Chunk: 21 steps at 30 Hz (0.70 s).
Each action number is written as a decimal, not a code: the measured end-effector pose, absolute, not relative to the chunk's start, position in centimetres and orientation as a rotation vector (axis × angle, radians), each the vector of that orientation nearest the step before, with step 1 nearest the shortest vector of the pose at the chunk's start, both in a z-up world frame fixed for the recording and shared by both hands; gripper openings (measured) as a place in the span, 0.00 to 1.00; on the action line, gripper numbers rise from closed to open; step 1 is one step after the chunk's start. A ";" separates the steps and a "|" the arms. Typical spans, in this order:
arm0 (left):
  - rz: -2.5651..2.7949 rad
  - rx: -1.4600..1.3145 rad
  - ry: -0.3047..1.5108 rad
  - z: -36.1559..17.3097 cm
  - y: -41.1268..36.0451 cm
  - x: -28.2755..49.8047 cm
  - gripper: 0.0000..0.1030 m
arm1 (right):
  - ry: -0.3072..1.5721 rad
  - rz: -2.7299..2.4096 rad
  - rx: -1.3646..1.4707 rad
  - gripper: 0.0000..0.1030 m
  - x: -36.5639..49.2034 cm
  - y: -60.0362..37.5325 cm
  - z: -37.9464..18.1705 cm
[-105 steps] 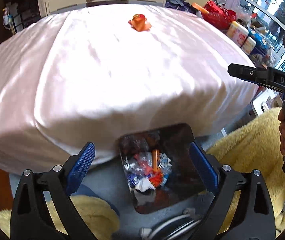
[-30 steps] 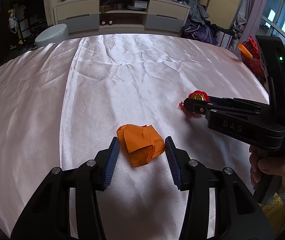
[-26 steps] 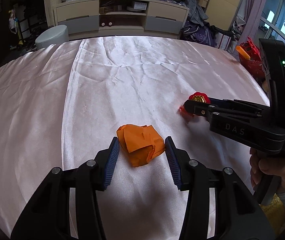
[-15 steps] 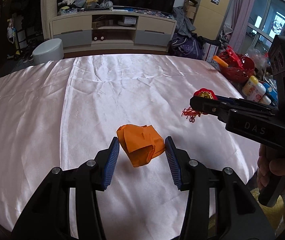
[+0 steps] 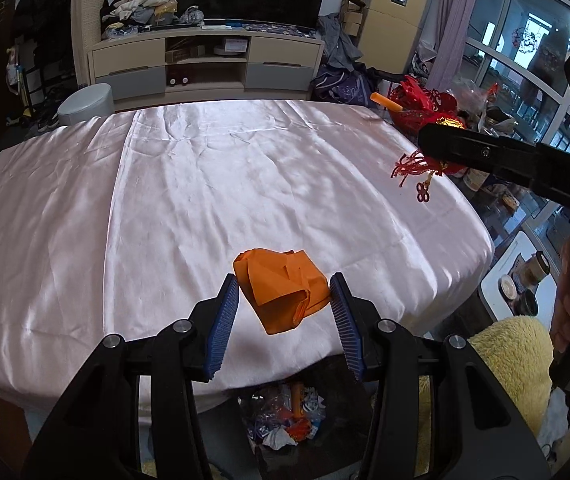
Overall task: Collect trash
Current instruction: 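Carry the orange cloth and red ornament over the bin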
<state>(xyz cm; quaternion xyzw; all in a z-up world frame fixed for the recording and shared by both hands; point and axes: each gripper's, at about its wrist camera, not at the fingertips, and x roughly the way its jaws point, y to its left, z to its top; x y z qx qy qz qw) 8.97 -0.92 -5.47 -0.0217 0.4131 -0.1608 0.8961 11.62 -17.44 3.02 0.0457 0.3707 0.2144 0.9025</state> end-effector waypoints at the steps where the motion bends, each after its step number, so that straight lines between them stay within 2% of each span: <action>1: -0.335 -0.046 0.855 -5.5 -0.9 8.2 0.43 | 0.766 0.445 0.093 0.35 10.9 -17.6 2.9; 10: -0.332 -0.047 0.878 -7.3 -0.8 3.1 0.43 | 0.827 0.458 0.136 0.35 6.0 -18.1 -0.6; 21: -0.331 -0.069 0.974 -13.0 -1.2 -0.6 0.43 | 0.950 0.419 0.152 0.35 2.3 -18.4 -7.5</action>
